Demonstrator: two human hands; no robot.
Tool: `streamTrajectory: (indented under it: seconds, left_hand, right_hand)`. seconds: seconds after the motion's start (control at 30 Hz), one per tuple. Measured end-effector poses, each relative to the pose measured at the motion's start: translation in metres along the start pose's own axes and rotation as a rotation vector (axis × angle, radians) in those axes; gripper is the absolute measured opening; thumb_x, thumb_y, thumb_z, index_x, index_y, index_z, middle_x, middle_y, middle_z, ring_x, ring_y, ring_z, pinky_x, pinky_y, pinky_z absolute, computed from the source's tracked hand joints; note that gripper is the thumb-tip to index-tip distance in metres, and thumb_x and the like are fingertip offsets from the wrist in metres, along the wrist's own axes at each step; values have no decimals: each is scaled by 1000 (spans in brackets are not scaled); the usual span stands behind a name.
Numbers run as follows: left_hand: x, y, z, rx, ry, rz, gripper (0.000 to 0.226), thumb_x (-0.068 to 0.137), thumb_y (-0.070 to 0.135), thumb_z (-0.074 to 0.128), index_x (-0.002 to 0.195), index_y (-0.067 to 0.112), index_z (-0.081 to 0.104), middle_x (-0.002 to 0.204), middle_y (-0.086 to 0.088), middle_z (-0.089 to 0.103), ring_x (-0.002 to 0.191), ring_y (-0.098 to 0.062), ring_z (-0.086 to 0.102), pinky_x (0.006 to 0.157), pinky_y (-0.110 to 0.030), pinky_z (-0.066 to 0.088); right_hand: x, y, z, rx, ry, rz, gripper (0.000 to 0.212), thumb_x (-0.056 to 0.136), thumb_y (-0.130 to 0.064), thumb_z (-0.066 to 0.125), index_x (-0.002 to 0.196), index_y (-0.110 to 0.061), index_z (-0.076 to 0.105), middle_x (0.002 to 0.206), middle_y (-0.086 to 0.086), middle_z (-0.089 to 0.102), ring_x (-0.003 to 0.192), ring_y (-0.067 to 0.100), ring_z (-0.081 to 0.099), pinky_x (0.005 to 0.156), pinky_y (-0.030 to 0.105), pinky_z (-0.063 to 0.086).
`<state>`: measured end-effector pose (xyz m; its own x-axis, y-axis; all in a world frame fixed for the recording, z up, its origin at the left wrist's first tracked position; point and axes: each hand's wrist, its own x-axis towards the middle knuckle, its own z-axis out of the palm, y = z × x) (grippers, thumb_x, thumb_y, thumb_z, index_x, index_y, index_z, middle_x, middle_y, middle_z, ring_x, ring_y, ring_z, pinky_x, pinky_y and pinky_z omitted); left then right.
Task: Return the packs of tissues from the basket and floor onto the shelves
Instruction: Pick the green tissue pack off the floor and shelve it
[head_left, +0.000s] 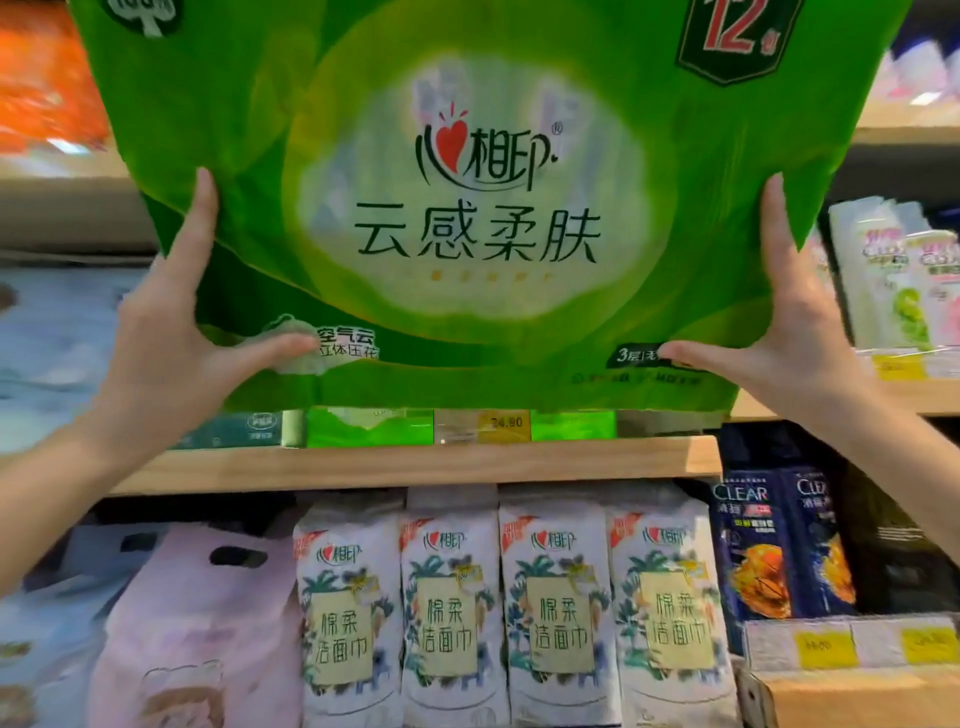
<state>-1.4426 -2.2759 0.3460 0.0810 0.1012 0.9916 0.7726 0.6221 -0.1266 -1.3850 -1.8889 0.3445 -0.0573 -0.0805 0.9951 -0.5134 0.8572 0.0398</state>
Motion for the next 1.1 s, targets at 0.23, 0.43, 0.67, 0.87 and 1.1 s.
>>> streamTrajectory:
  seconds: [0.23,0.43,0.67,0.87,1.1]
  left_hand:
    - [22,-28,25,55,65,29,112,65,59,69,149,29,2,151,1,28,140,-15,27,115,-41,26]
    - [7,-50,48,113,77,47,108,68,51,73,145,34,0,151,-12,27,142,-21,24,116,-30,21]
    - [1,-53,61,168,-10,-67,111,60,43,72,145,32,1,143,3,27,129,-7,26,103,-6,17]
    - [8,-54,66,135,-69,-91,115,60,40,74,149,21,3,138,13,22,119,24,23,96,6,12]
    - [-12,-53,82,77,-82,-202,114,61,36,74,148,28,0,141,15,19,125,6,18,103,-8,16]
  right_hand:
    - [27,32,33,-5,70,-43,121,59,-31,79,145,-12,-4,147,23,26,134,28,27,107,27,19]
    - [26,56,64,18,54,-53,120,59,-32,80,142,-21,-7,149,26,20,137,32,21,111,35,16]
    - [18,71,87,42,-39,6,119,55,-44,69,142,-26,-10,151,21,19,138,27,19,111,34,16]
    - [20,74,88,25,-73,31,124,59,-29,79,145,-23,-10,150,20,18,139,28,19,111,34,14]
    - [14,71,83,5,-126,34,123,59,-27,79,144,-25,-10,149,22,13,140,30,15,112,36,13]
